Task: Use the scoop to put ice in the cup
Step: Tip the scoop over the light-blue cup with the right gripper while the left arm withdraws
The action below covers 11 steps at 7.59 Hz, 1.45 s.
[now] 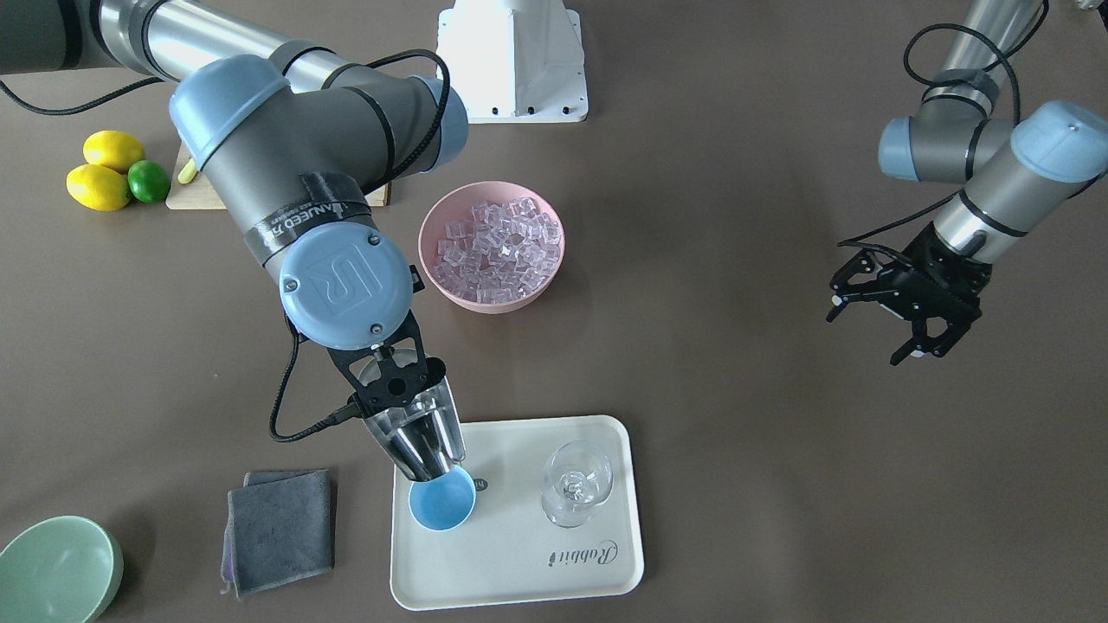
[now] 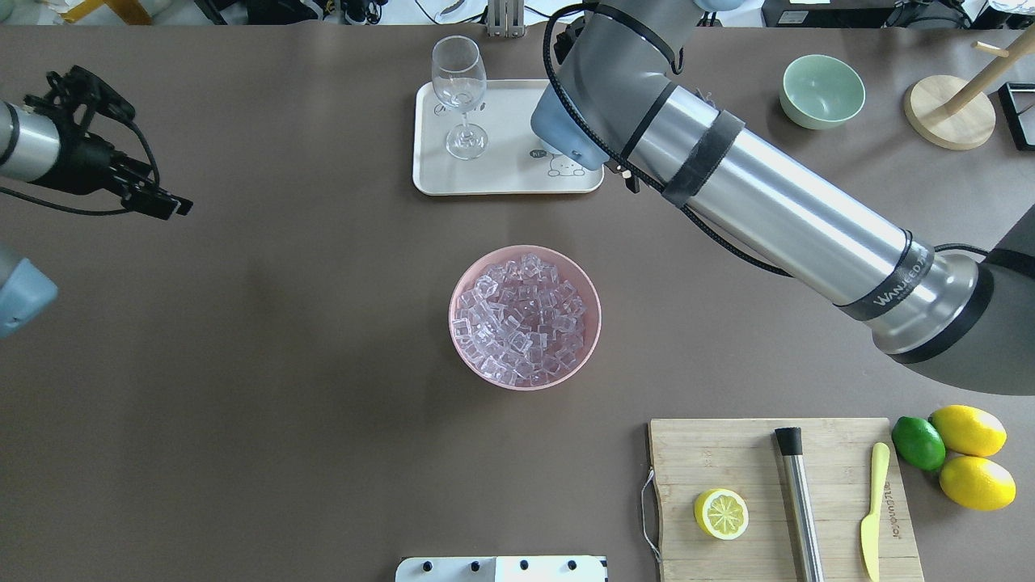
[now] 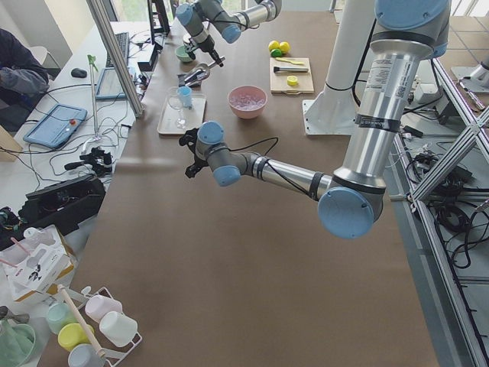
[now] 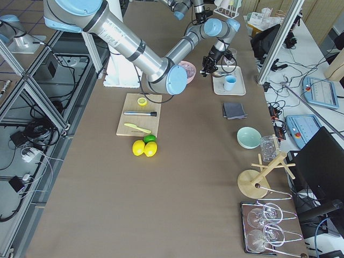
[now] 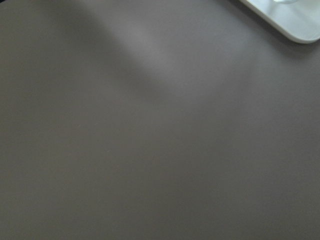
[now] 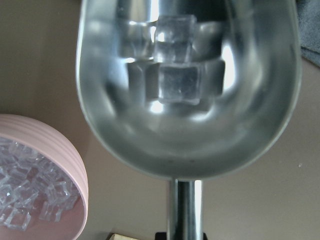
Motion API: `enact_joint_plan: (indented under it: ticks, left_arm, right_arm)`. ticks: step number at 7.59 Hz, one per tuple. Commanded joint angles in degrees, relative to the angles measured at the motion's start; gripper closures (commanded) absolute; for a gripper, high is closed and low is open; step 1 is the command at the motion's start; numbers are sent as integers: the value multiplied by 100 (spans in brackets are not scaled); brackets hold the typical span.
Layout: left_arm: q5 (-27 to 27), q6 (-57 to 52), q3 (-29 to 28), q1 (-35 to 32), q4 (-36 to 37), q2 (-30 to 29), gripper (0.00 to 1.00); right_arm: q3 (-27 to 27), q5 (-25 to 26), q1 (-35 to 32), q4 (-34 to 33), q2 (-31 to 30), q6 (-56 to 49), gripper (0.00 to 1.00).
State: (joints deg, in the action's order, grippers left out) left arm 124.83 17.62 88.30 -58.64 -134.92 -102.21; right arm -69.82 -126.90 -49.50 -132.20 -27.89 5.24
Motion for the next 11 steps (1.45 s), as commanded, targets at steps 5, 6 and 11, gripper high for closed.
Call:
enact_joint_plan:
  ticks: [5,6,11]
  left_arm:
    - [1860,-39,90,-2405,2557,1035,2]
    - [1895,-39,100,-2502,2828,1159,2]
    - [1078,-2607,186,-2660,4705,1003,2]
  right_arm:
    - [2120,-63,-517,-834,1223,-1420,100]
    - [2139,-54,-500,-834,1268,-1420,100]
    - [1920,7,-139,-834,1180,-1420,100]
